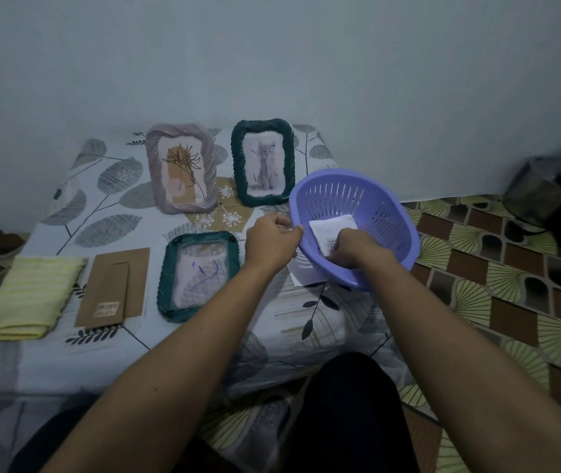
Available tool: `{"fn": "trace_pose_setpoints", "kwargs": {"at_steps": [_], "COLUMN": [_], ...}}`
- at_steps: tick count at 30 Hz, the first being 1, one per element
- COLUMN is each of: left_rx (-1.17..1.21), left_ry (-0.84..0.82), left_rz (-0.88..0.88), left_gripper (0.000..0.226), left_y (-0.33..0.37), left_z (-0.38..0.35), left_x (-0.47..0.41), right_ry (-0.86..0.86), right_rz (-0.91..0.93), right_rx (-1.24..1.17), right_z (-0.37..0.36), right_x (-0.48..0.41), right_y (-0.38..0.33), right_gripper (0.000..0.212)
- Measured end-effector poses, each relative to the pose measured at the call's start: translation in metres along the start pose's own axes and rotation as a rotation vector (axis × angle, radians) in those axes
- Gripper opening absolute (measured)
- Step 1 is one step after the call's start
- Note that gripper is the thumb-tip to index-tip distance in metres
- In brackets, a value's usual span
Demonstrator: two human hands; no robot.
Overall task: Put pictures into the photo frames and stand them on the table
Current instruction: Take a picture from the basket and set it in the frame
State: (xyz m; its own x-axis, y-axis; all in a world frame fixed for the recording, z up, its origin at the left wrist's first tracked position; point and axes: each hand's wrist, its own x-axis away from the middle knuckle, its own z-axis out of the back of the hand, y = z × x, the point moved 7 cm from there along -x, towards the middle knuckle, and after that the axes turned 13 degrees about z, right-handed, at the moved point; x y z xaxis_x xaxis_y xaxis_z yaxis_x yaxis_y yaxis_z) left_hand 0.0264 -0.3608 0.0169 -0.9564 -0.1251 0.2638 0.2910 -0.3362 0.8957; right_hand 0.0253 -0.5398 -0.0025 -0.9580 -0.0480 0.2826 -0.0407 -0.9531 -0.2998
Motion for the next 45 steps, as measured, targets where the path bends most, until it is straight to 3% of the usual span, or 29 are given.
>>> {"fn": "trace_pose_setpoints", "kwargs": {"at_steps": [11, 21, 32, 37, 45], "left_rx": [0.044, 0.068, 0.074, 0.251, 0.670], "left_ry": [-0.002, -0.009, 0.011, -0.035, -0.153], "left_rz": [-0.004, 0.015, -0.034, -0.048, 0.197], "left_gripper": [0.014, 0.016, 0.015, 0.013, 0.032], "left_y": [0.002, 0.000, 0.003, -0.005, -0.051], "left_z": [-0.001, -0.001, 0.023, 0.046, 0.088], "left_x": [0.004, 0.005, 0.003, 0.009, 0.005], "right_ry": [0.057, 0.163, 0.585, 0.698, 0.659], "right_rz": [0.002, 0.004, 0.194, 0.341, 0.510], "right_rx": [0.089, -0.062, -0.024, -0.025, -0.298], "right_z": [0.009, 0.014, 0.072, 0.077, 0.040], "right_x": [-0.002, -0.002, 0.056, 0.080, 0.082], "right_y": [-0.001, 0.007, -0.060, -0.116, -0.189], "right_gripper": [0.009, 0.033, 0.015, 0.014, 0.017]}}
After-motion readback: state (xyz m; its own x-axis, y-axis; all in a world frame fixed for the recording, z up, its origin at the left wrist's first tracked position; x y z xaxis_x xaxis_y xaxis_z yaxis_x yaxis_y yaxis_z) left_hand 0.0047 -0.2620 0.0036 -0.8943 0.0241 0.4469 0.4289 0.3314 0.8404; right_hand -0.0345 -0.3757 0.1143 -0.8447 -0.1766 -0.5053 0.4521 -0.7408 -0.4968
